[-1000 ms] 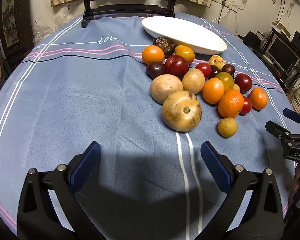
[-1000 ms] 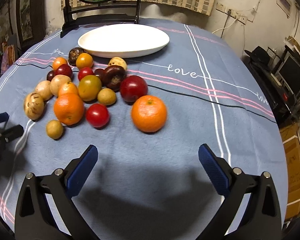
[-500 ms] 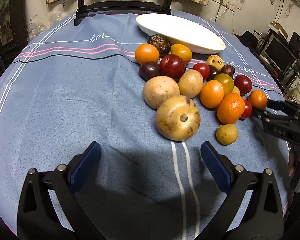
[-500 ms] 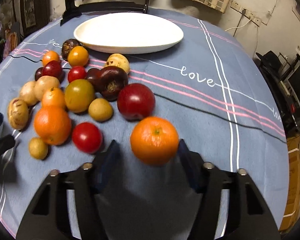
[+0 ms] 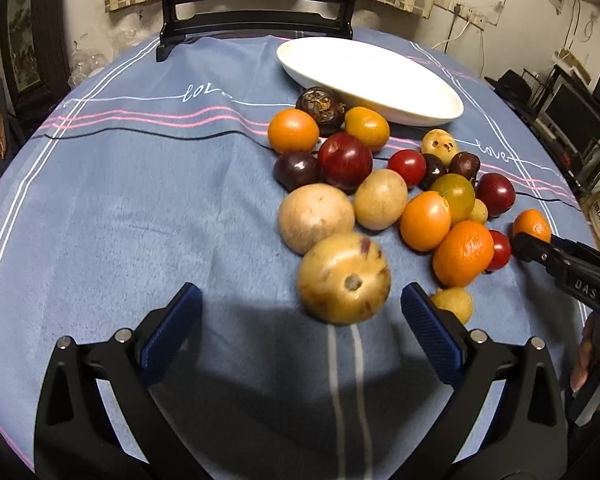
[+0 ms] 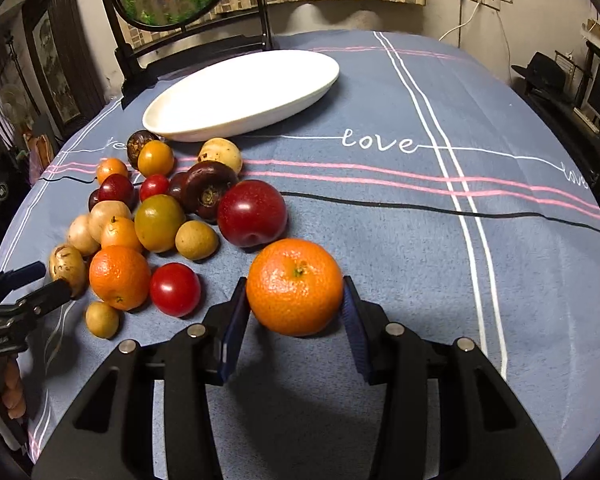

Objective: Organize fruits
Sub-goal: 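Grasp the orange mandarin with the right tool while the left tool grasps a large pale brown fruit, then carry both fruits onto the white plate and open both tools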

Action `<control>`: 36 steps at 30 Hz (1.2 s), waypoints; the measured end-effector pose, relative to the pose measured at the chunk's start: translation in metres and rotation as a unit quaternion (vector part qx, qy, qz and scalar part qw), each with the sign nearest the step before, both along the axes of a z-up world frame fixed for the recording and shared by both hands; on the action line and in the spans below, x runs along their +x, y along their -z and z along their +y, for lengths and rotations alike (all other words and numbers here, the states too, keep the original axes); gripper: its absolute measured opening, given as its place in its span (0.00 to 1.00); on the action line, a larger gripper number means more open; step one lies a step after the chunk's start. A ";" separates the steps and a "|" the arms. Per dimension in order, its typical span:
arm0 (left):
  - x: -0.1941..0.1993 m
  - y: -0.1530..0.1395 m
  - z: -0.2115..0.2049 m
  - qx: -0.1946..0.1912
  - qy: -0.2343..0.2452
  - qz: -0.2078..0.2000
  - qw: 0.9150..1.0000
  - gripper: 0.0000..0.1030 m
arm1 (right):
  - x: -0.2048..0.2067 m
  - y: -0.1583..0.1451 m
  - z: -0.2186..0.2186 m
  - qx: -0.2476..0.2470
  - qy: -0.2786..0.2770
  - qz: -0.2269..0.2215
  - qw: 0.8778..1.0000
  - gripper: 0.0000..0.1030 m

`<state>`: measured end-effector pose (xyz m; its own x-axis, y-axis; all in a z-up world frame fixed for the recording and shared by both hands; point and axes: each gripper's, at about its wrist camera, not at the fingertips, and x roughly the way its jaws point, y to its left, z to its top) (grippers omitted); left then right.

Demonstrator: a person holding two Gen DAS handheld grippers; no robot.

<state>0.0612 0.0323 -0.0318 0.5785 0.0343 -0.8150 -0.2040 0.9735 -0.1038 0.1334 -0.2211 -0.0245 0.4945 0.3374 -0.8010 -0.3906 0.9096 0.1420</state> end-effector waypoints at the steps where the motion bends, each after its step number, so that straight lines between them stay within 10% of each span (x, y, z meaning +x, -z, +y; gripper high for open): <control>1: 0.002 0.000 -0.003 0.006 0.002 0.002 1.000 0.98 | 0.000 0.000 -0.001 0.003 -0.001 0.000 1.000 0.44; 8: 0.012 0.006 -0.027 0.054 0.027 0.008 0.998 0.45 | 0.000 0.000 -0.012 0.034 0.003 0.006 0.999 0.44; 22: 0.004 -0.046 -0.005 0.040 0.071 -0.031 0.996 0.43 | -0.012 -0.029 -0.007 0.059 0.002 -0.033 0.998 0.44; 29: 0.097 -0.084 0.008 0.019 0.065 -0.051 0.996 0.43 | 0.021 -0.072 0.037 0.031 -0.042 -0.092 0.994 0.44; 36: 0.200 -0.048 0.013 0.008 0.039 0.001 0.999 0.43 | 0.101 -0.053 0.092 -0.018 -0.041 -0.082 0.996 0.44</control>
